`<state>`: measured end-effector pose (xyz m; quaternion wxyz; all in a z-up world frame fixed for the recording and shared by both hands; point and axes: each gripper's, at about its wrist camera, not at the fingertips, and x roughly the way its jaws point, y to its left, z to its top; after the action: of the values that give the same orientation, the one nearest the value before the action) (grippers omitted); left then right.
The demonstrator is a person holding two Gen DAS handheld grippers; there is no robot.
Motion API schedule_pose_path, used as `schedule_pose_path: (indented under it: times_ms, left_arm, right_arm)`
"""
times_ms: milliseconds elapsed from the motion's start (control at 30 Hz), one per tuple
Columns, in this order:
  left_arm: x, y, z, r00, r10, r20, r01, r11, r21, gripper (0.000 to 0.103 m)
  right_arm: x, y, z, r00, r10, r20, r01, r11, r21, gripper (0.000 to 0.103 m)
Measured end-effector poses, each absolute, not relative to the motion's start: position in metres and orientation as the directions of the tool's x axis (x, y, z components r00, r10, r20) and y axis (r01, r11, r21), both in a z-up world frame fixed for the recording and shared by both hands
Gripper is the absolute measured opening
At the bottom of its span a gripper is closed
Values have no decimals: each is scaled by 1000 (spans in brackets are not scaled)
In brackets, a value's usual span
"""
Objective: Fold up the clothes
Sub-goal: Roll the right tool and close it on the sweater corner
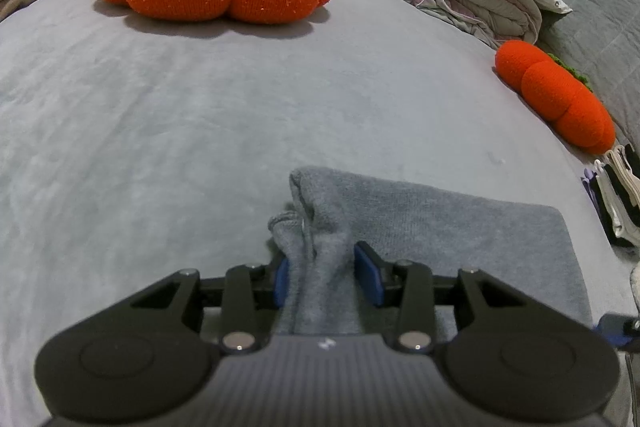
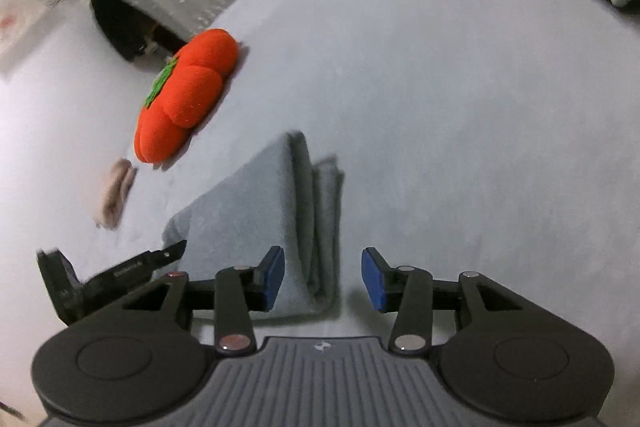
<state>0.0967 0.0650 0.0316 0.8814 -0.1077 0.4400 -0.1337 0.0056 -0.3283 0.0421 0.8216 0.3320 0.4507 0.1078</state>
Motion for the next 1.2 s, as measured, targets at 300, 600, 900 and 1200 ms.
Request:
schedule_pose_path:
  times_ms: [300,600,900,1200]
  left_arm:
    - [96,64,31,581,-325,-746,143,943,-300,37]
    - [96,63,31,582,-320,-748,139,945,-296,37]
    - [97,64,32,579,-323,-748,145,944,-295,37]
    - [95,64,33,579,-320,-750,145,946,-291,37]
  right_arm:
    - [-8,-313,23,546,565,-618,153,658,737,56]
    - [-7,-309,1,604,586,-540,245,509,825,56]
    - [-1,-301,-6,638,573,-515,225,501,836,56]
    - [4,-304,-9,670,564,-482,191,497,847,56]
